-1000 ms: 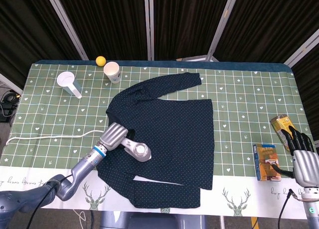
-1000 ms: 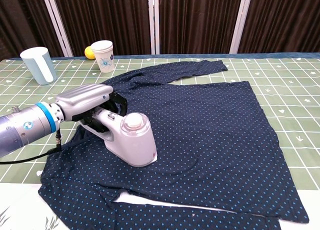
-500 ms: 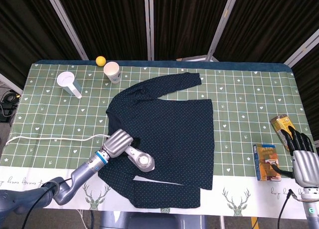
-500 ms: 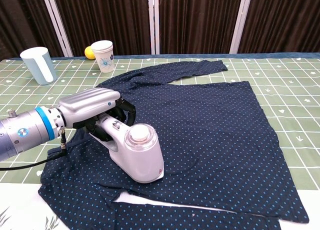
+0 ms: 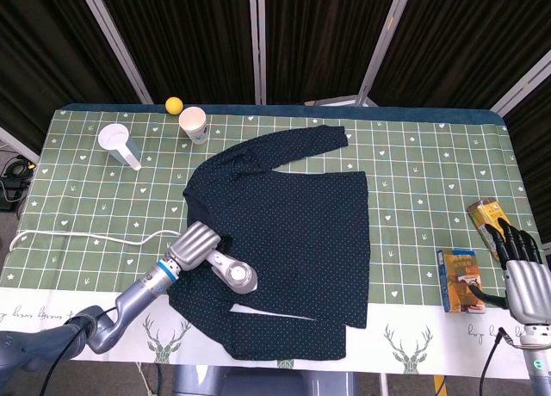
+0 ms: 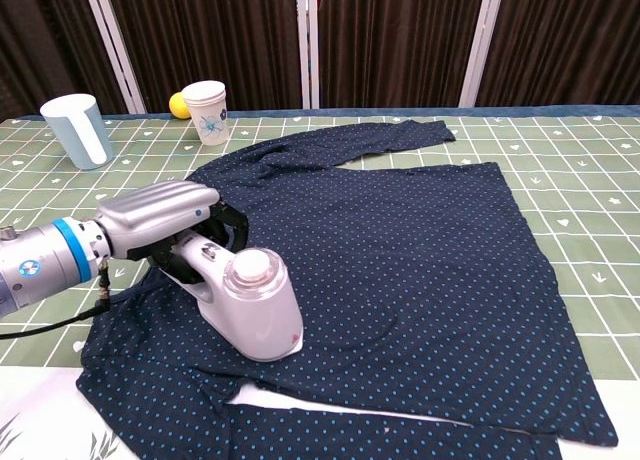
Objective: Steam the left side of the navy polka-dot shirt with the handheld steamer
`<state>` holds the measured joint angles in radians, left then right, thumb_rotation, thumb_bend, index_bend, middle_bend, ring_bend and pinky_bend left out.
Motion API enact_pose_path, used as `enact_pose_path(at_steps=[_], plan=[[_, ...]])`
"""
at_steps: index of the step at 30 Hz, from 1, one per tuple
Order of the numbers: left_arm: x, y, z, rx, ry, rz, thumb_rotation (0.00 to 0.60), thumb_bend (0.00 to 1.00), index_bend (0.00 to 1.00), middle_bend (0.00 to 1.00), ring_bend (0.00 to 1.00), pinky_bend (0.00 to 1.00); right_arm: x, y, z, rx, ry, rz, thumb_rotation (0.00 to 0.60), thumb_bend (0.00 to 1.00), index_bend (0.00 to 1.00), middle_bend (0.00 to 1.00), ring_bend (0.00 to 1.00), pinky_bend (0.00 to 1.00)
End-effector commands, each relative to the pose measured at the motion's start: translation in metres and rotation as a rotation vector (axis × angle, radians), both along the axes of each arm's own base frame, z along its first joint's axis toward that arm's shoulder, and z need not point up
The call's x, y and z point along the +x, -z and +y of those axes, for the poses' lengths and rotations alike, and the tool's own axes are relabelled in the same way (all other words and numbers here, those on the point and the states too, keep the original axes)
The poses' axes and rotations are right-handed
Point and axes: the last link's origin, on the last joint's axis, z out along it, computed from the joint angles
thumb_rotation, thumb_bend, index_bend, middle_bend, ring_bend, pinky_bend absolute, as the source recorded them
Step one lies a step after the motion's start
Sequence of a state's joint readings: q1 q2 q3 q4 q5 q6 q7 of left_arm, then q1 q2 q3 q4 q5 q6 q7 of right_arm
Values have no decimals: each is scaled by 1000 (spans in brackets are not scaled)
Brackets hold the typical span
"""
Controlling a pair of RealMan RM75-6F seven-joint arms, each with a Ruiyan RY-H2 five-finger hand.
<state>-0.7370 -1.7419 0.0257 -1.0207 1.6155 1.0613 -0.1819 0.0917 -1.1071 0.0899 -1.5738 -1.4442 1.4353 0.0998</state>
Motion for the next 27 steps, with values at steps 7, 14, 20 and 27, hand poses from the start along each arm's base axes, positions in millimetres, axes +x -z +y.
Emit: enact_pose_path(at_steps=[7, 14, 20, 27], plan=[[-13, -8, 7, 27, -30, 5, 600, 818, 992, 948, 888, 1000, 1, 1, 0, 1, -2, 4, 600, 0, 0, 0, 0, 0], [-26, -17, 14, 46, -53, 15, 600, 818, 992, 948, 887, 1000, 1, 3, 0, 5, -2, 7, 600, 0, 0, 0, 0, 0], [-29, -22, 15, 49, -56, 9, 600, 818, 992, 948, 887, 1000, 2, 4, 0, 9, -3, 9, 600, 0, 0, 0, 0, 0], [-19, -12, 4, 9, -24, -7, 600, 818, 992, 948, 887, 1000, 2, 4, 0, 9, -3, 10, 600, 0, 0, 0, 0, 0]])
